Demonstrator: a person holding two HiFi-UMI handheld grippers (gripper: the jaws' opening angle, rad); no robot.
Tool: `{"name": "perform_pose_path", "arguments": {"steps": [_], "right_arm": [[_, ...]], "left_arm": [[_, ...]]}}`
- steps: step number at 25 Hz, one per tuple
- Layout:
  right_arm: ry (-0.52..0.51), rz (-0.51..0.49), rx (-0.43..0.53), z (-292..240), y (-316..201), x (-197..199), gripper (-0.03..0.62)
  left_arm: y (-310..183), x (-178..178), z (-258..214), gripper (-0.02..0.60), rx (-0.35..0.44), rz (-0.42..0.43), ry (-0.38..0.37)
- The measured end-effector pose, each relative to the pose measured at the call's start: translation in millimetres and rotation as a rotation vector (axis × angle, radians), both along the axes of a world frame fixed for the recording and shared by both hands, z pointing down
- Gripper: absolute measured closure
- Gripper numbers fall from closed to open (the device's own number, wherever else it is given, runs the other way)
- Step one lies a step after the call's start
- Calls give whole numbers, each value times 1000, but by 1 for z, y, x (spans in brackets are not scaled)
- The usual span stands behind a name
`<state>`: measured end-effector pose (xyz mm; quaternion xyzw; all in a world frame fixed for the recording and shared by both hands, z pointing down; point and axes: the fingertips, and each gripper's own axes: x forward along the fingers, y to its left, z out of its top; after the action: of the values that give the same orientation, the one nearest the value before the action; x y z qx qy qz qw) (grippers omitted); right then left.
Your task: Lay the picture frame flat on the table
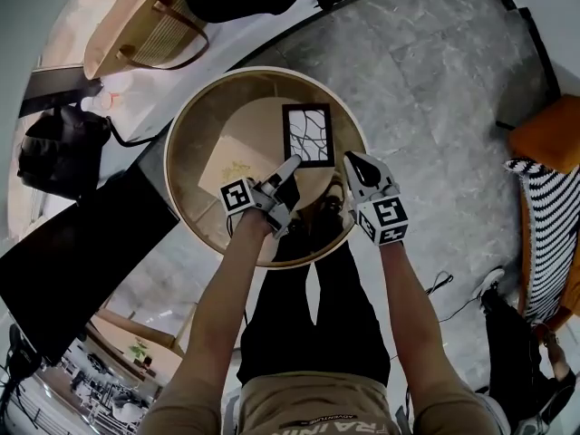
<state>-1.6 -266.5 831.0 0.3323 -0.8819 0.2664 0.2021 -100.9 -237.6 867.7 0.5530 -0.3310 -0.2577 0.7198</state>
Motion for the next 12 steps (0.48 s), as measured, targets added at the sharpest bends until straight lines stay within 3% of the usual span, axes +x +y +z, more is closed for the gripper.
{"name": "perform_pose_path", "arguments": {"steps": [5, 12], "right_arm": [[12, 10, -22, 10, -2, 2, 586], [1, 7, -54, 15, 1, -5, 586]], "left_arm": [[-1, 4, 6, 509, -39, 36, -91], [-5, 1, 20, 509, -163, -10, -197]]}}
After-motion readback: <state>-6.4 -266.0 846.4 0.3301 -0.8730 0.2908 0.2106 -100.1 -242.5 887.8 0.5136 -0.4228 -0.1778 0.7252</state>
